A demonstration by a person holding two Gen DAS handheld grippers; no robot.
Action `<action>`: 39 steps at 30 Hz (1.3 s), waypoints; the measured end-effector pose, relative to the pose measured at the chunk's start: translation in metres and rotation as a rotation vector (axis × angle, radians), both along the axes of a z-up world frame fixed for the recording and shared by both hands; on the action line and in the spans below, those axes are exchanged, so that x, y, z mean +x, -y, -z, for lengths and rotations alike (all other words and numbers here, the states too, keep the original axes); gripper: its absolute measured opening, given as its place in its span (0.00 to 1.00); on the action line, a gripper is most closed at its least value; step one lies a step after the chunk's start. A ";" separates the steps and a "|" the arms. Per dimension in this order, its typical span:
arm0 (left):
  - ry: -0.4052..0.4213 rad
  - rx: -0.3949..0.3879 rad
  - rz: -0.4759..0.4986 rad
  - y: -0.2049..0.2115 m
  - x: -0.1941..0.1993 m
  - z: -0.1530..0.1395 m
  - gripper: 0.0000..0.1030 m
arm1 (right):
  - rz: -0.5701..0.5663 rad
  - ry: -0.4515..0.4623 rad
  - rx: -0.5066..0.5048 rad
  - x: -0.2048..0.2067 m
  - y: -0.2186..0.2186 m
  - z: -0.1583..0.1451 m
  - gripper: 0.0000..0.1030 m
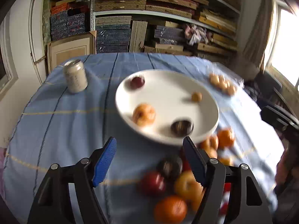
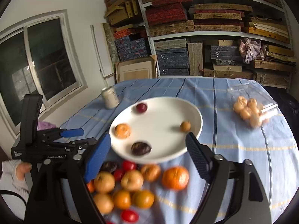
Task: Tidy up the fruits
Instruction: 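Move left gripper to the orange while right gripper approaches the red tomato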
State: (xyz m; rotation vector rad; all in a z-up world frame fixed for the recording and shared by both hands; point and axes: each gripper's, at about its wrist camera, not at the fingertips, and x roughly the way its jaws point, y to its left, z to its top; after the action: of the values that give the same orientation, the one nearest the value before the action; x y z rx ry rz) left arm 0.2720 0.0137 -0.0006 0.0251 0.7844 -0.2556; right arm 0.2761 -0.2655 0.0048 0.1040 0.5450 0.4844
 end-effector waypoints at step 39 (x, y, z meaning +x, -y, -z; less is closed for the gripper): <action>0.037 0.014 -0.093 -0.026 -0.077 0.043 0.96 | -0.391 -0.123 -0.290 -0.103 -0.064 0.085 0.72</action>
State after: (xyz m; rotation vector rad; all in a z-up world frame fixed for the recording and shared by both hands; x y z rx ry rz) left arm 0.1948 0.0400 -0.0432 0.0060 0.7485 -0.1609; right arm 0.1728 -0.2015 -0.0803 -0.2563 0.7561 0.7763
